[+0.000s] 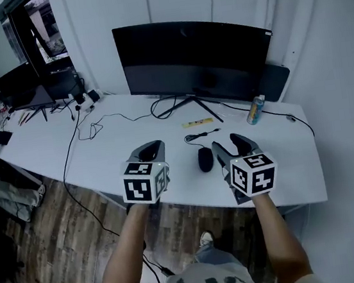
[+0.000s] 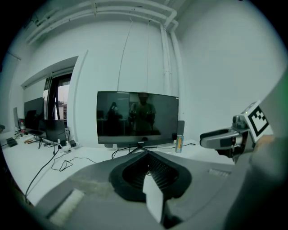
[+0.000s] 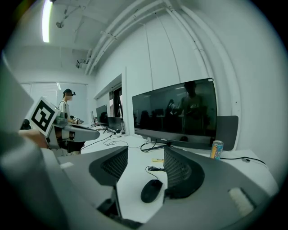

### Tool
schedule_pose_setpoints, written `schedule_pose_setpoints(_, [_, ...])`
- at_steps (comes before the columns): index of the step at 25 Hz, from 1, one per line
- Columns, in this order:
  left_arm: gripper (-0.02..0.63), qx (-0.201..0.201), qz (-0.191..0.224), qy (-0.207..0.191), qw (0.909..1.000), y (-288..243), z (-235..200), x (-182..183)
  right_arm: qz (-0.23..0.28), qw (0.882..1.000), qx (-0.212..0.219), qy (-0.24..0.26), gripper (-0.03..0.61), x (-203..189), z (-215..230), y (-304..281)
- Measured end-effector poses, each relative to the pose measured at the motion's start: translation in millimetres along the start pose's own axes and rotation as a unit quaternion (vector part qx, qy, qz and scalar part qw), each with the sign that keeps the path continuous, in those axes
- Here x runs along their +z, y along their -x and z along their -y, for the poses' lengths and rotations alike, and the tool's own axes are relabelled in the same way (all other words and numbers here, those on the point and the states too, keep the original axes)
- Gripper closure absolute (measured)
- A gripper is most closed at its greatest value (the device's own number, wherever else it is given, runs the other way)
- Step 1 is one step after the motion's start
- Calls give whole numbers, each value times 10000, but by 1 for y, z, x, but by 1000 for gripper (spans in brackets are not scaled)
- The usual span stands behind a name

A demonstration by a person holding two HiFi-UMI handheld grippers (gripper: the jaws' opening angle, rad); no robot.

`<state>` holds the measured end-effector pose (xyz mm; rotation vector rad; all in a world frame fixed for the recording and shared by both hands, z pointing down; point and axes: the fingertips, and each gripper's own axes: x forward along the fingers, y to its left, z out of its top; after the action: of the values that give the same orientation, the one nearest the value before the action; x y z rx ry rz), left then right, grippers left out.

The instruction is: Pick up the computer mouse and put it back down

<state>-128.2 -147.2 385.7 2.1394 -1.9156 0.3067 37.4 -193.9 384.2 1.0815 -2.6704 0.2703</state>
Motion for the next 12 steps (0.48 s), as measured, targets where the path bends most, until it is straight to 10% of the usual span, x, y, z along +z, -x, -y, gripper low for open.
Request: schedule_pose_setpoints(12, [609, 170, -127, -8, 9998, -90, -21, 31, 16, 9998, 157, -142, 342, 31, 65, -79])
